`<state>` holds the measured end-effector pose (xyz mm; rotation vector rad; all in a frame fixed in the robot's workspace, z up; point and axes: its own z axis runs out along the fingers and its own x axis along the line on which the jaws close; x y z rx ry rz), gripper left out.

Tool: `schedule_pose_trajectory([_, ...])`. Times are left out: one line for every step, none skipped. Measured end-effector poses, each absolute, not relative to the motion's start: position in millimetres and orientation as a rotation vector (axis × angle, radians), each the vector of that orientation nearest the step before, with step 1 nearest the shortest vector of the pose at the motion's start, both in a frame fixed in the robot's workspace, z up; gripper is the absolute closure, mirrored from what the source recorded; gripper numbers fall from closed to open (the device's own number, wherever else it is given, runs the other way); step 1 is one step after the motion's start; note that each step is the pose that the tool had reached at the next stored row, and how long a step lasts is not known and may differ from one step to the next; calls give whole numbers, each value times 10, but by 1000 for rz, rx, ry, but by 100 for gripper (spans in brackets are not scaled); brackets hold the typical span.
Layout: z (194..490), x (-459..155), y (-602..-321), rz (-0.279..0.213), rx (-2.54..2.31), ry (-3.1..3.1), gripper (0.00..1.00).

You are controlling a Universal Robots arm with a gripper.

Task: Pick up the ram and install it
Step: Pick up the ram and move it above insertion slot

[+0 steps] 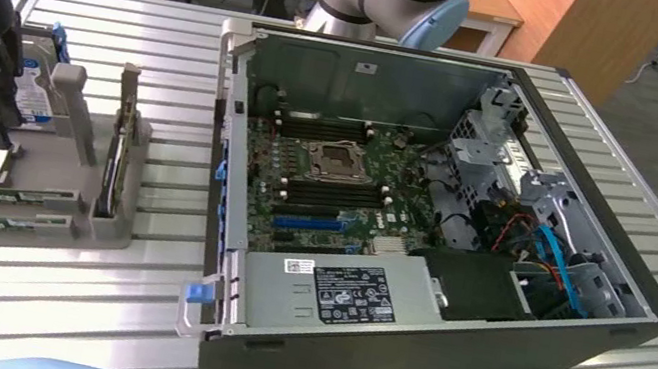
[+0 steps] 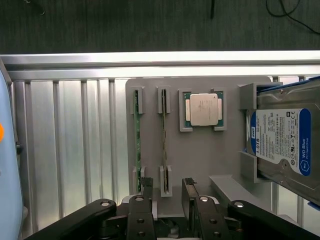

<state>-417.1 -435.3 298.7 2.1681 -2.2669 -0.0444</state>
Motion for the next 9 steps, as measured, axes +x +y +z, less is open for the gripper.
schedule_pose_trajectory([2986, -4171, -4353, -44, 2168, -2267, 63])
schedule_pose_trajectory([2986, -4171, -4353, -44, 2168, -2267, 63])
schedule_pose_trajectory([2985, -4171, -4353, -44, 2168, -2267, 63])
schedule_pose_trajectory([2986, -4171, -4353, -44, 2168, -2267, 63])
schedule_pose_trajectory([2985, -4171, -4353, -44, 2168, -2267, 63])
schedule_pose_trajectory([2985, -4171, -4353, -44, 2168, -2267, 63])
schedule_pose_trajectory([2984, -4171, -4353, -44, 2168, -2267, 63])
schedule_pose_trajectory([2974, -4170, -4353, -44, 2169, -2267, 63])
schedule_pose_trajectory([2963, -4171, -4353, -44, 2168, -2267, 63])
